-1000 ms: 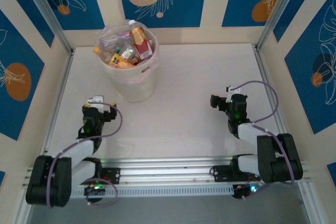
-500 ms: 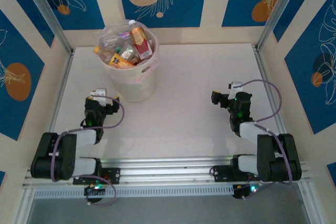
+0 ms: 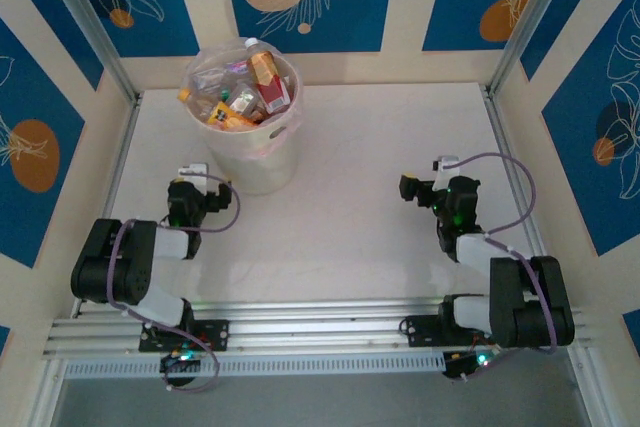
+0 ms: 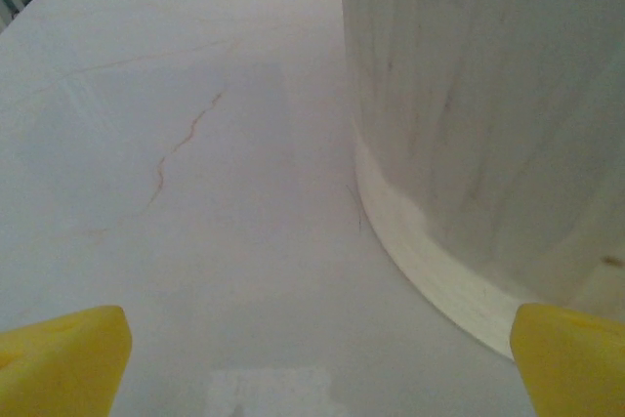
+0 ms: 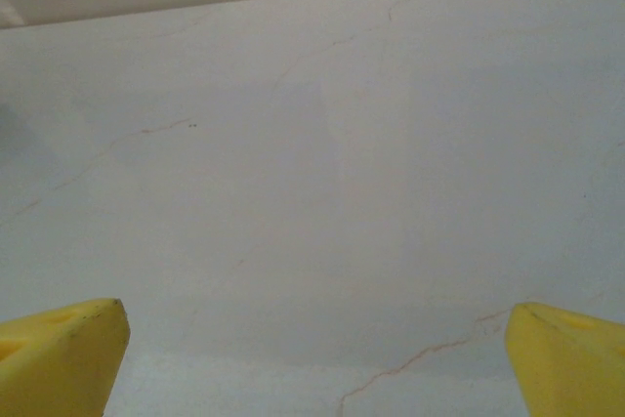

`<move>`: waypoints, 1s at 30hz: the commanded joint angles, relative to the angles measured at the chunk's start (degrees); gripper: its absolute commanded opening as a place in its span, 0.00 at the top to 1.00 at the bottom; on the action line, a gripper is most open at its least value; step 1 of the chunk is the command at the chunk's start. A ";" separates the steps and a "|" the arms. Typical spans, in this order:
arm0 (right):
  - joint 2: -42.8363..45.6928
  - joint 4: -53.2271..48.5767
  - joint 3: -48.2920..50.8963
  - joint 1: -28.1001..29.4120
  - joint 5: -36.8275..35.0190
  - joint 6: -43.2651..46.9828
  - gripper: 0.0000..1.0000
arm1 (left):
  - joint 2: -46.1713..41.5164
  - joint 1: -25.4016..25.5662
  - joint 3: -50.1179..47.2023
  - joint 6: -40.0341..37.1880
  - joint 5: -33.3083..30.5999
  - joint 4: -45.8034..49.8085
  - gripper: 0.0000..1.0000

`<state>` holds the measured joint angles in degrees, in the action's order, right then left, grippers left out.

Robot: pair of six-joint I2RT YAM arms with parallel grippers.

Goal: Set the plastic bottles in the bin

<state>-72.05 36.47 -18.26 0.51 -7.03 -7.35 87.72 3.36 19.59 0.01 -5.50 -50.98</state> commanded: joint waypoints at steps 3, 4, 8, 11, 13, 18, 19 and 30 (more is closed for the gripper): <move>-3.45 4.03 -2.55 0.14 2.41 2.72 0.01 | 0.13 -0.75 2.02 -0.08 1.10 0.80 0.00; -4.29 4.55 -2.90 0.18 2.96 3.27 0.01 | 0.15 -0.72 2.02 -0.10 1.10 0.74 0.00; -9.73 10.02 -2.96 -0.34 4.41 2.72 0.01 | 0.17 -0.55 2.04 -0.19 0.75 0.88 0.01; -13.40 10.82 -4.21 -0.34 4.94 2.90 0.01 | 0.17 -0.50 2.03 -0.27 0.66 0.86 0.00; -15.55 11.60 -5.03 -0.49 5.49 2.71 0.01 | 0.12 -0.43 2.03 -0.27 0.58 0.84 0.01; -15.36 10.14 -5.53 -2.23 8.34 1.78 0.01 | 0.17 -0.26 2.14 -0.49 0.44 1.06 0.01; -15.14 9.43 -5.73 -2.24 8.26 1.75 0.01 | 0.17 -0.19 2.20 -0.62 0.39 1.05 0.00; -15.18 9.67 -5.62 -1.32 6.50 2.17 0.01 | 0.26 -0.02 3.78 -2.74 4.97 4.04 0.01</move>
<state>-87.22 44.42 -22.79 -1.34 -0.19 -5.89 87.72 3.33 22.04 -1.74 -2.98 -47.29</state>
